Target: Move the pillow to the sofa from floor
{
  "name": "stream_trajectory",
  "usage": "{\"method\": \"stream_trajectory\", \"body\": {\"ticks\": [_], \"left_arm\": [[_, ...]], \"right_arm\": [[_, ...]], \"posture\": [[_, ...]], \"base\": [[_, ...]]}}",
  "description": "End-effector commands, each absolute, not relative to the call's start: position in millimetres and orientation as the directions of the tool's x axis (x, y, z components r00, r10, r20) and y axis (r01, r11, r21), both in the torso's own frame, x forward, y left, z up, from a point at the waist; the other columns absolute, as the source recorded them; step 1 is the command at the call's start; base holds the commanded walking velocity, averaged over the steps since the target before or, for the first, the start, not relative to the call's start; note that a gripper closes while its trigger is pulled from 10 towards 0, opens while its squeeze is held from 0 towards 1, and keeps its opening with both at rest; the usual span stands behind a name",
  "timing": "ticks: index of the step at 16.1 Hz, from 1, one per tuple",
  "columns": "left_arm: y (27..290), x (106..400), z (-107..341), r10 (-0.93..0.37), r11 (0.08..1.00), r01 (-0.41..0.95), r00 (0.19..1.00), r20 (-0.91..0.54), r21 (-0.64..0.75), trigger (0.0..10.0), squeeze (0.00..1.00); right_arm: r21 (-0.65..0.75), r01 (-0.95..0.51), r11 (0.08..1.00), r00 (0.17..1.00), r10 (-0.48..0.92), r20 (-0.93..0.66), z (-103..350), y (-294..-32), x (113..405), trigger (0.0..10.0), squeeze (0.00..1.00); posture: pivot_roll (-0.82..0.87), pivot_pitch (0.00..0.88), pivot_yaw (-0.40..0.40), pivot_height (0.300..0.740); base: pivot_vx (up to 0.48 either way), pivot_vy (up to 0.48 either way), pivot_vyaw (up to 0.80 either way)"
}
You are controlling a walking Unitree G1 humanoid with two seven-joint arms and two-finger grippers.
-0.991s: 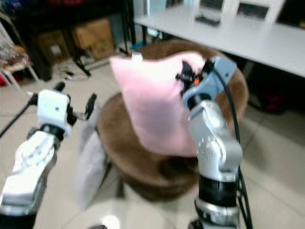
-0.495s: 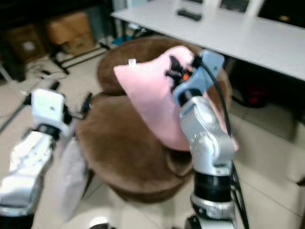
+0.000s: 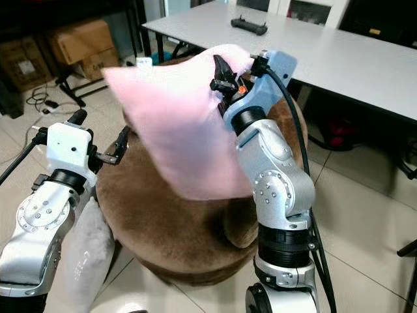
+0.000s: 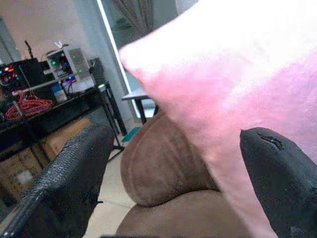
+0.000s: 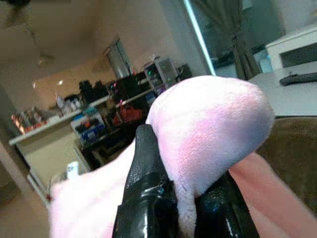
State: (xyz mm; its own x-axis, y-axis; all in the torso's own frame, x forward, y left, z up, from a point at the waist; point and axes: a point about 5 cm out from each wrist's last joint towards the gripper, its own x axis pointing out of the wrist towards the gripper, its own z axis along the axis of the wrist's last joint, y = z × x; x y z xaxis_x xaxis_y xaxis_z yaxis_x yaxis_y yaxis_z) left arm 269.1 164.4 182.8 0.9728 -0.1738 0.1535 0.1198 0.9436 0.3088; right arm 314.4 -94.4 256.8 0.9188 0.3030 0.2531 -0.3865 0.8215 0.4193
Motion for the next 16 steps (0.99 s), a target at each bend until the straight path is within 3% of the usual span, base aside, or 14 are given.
{"method": "stream_trajectory", "body": {"ticks": [1, 4, 16], "left_arm": [[168.4, 266.4, 183.6, -0.169, 0.942, 0.113, 0.973, 0.155, 0.315, 10.0, 0.0], [167.4, 267.8, 184.4, -0.166, 0.944, 0.111, 0.974, 0.157, 0.311, 10.0, 0.0], [168.4, 266.4, 182.8, -0.164, 0.945, 0.113, 0.976, 0.146, 0.306, 10.0, 0.0]], "right_arm": [[0.375, -0.454, 0.808, 0.884, 0.355, 0.305, 271.4, -83.3, 310.3, 10.0, 0.0], [0.373, -0.464, 0.804, 0.88, 0.37, 0.297, 270.6, -79.2, 310.2, 10.0, 0.0], [0.396, -0.451, 0.8, 0.89, 0.371, 0.264, 261.4, -75.9, 314.9, 10.0, 0.0]], "posture": [[0.07, 0.0, -0.005, 0.74], [0.07, 0.0, -0.007, 0.74], [0.07, 0.0, -0.018, 0.74]], "base": [[0.274, 0.0, 0.8], [0.275, 0.0, 0.8], [0.314, 0.0, 0.0]]}}
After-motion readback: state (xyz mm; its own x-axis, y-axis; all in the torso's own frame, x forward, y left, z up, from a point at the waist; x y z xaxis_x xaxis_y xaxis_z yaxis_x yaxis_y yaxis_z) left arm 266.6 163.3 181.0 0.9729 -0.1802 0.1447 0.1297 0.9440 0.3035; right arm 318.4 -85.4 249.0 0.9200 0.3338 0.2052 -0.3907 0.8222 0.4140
